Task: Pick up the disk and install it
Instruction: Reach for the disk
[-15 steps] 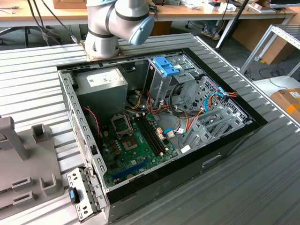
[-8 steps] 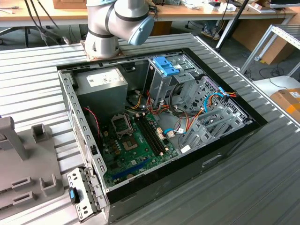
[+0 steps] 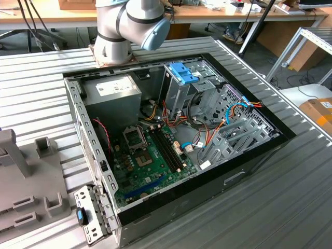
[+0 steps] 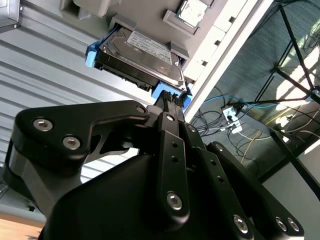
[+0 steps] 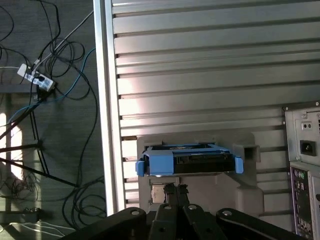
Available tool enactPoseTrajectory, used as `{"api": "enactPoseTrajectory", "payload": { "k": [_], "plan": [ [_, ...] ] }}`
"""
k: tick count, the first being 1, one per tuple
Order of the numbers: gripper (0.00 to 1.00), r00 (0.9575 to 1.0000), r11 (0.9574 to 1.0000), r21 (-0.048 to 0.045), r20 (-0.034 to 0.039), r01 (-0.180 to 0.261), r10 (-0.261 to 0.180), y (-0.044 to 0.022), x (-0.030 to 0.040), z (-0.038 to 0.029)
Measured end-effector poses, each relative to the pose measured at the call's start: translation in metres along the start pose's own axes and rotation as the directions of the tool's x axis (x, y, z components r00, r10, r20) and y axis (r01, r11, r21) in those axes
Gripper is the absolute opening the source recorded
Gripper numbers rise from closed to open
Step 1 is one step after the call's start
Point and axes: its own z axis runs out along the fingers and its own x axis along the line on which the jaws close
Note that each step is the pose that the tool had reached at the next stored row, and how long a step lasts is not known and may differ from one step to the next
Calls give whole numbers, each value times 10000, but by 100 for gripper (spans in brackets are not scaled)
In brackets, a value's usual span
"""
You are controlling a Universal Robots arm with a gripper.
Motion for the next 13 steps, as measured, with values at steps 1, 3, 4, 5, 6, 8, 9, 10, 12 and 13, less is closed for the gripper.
{"api": "enactPoseTrajectory", "payload": {
  "k": [1,3,4,5,6,8,9,10,12,13],
  "plan": [
    [11,10000,10000,2,-1,2,-2,19,4,12],
    [11,10000,10000,8,-6,4,-4,38,7,26],
    [11,10000,10000,20,-10,4,-4,46,9,38],
    [11,10000,10000,31,-20,4,-4,48,10,49],
    [11,10000,10000,37,-30,5,-5,49,9,56],
    [11,10000,10000,50,-97,2,-1,50,11,96],
    [11,9999,10000,53,-106,2,-1,51,12,101],
    [11,9999,10000,53,-107,2,-1,51,12,101],
    [11,9999,10000,53,-106,2,-1,51,12,102],
    [11,9999,10000,53,-106,2,-1,51,12,102]
  ]
}}
